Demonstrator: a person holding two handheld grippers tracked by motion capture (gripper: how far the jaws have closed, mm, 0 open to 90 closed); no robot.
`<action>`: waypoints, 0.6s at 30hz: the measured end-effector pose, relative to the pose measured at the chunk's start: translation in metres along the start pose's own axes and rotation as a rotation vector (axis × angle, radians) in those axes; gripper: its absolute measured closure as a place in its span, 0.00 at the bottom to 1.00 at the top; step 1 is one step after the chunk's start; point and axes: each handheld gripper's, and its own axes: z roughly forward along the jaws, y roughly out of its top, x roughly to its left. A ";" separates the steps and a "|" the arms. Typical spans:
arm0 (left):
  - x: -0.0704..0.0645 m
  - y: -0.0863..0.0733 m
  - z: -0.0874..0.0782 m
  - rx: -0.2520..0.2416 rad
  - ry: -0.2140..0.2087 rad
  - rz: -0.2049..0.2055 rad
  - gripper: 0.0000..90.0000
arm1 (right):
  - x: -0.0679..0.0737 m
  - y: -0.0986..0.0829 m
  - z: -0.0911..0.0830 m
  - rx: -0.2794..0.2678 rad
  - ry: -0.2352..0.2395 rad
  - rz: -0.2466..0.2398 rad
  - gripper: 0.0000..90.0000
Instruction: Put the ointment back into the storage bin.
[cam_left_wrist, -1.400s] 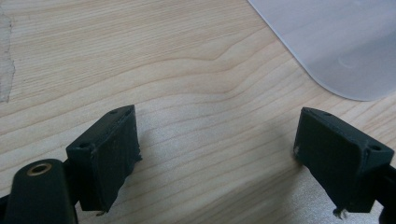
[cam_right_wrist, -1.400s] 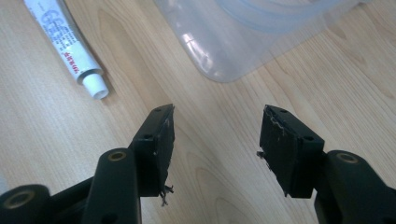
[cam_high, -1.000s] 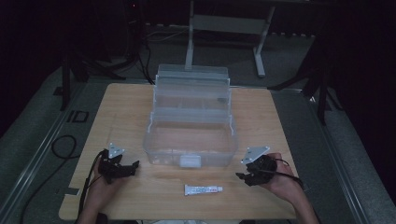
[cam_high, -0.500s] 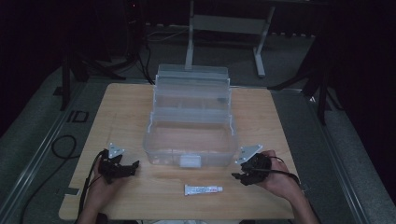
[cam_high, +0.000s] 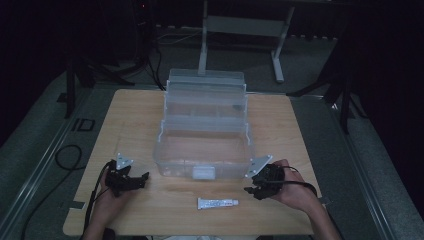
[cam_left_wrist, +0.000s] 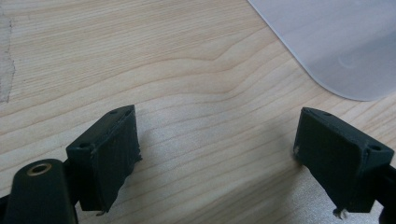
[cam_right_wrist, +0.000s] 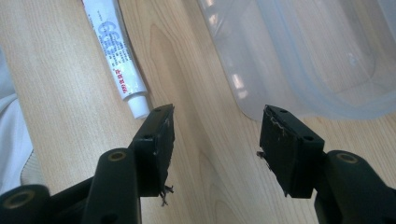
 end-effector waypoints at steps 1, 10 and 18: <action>0.000 0.000 0.000 0.000 0.000 0.000 0.16 | 0.000 0.001 0.000 0.003 0.001 -0.006 0.50; 0.000 0.000 0.000 0.000 0.000 -0.001 0.16 | 0.005 0.009 0.004 0.026 0.025 -0.043 0.50; 0.000 0.000 0.000 0.000 0.000 0.000 0.16 | 0.011 0.021 0.008 0.048 0.049 -0.087 0.50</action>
